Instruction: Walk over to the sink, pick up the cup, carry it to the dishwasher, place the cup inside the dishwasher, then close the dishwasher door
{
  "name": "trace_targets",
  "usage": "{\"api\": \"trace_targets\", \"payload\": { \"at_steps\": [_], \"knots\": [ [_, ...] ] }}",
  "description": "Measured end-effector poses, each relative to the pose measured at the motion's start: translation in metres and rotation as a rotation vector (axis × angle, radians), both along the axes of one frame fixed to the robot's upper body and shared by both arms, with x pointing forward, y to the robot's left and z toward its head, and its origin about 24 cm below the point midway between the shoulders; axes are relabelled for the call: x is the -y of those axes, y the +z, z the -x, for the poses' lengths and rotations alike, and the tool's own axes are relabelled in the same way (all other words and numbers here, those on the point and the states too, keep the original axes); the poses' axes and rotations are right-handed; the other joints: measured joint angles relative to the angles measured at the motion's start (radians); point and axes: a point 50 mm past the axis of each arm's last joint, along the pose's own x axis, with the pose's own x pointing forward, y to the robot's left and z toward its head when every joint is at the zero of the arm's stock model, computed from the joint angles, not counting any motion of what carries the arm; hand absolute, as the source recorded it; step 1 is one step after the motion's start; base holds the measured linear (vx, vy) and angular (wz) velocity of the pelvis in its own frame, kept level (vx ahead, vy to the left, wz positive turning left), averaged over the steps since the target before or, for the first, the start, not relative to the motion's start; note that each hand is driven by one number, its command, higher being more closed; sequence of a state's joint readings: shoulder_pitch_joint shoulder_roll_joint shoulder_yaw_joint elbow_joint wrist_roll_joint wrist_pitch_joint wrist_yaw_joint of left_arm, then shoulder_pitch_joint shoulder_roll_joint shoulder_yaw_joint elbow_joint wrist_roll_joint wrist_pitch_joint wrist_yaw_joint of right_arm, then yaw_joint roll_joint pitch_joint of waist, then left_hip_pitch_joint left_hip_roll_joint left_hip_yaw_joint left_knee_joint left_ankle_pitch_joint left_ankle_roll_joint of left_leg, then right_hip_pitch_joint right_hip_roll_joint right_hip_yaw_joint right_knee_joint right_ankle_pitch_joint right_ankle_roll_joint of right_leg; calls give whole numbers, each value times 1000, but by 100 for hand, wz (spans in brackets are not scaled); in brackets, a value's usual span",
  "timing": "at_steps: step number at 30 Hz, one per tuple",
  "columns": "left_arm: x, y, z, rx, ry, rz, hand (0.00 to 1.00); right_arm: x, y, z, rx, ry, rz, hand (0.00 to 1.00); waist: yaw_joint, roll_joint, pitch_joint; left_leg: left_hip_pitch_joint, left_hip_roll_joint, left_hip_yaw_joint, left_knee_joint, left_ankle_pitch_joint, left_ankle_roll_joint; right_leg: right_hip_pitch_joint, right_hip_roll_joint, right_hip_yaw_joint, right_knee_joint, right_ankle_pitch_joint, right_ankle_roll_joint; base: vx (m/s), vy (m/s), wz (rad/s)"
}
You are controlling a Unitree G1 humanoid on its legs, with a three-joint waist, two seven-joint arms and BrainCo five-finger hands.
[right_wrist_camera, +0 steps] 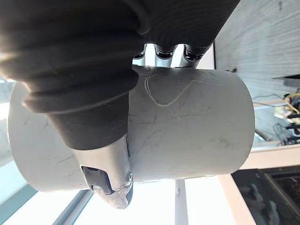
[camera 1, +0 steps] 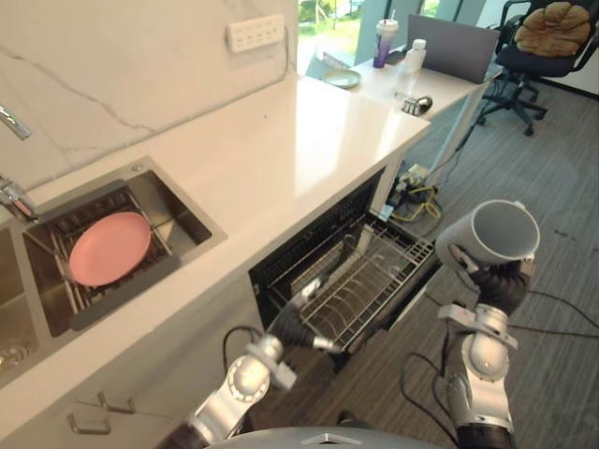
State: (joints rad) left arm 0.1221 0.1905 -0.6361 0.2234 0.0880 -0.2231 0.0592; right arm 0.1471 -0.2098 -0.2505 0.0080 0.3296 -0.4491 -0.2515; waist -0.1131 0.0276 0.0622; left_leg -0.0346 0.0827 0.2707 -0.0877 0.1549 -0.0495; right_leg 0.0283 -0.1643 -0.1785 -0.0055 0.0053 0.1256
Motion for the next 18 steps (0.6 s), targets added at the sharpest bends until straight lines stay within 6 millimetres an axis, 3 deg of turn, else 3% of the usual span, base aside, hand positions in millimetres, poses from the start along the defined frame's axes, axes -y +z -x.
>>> {"api": "trace_targets", "payload": {
  "at_steps": [5,9,11,13,18],
  "knots": [
    [-66,-52,24,-154,209,-290,0,3,-45,3,-207,92,-54,100,9,-3,13,-2,-19,-39,0,-11,7,23,-9,-49,2,-21,10,50,5,24],
    [-106,-77,43,-229,276,-513,0,1,-66,4,-299,158,-100,100,33,0,20,-8,-31,-56,0,-17,7,33,-19,-74,0,-32,16,60,12,18],
    [-120,-86,53,-281,297,-595,0,1,-68,0,-314,169,-104,100,36,-1,29,-17,-37,-75,0,-15,5,34,-22,-88,-1,-33,13,73,1,23],
    [-136,-97,61,-336,289,-747,0,4,-62,-20,-311,183,-80,100,41,0,75,-22,-40,-85,0,-13,7,41,-24,-109,-1,-32,14,47,4,19],
    [-161,-99,57,-394,379,-898,0,17,-44,-55,-315,159,-24,100,65,-4,152,-68,-48,-128,1,9,15,26,-22,-152,1,-26,23,25,-1,26]
  ]
}}
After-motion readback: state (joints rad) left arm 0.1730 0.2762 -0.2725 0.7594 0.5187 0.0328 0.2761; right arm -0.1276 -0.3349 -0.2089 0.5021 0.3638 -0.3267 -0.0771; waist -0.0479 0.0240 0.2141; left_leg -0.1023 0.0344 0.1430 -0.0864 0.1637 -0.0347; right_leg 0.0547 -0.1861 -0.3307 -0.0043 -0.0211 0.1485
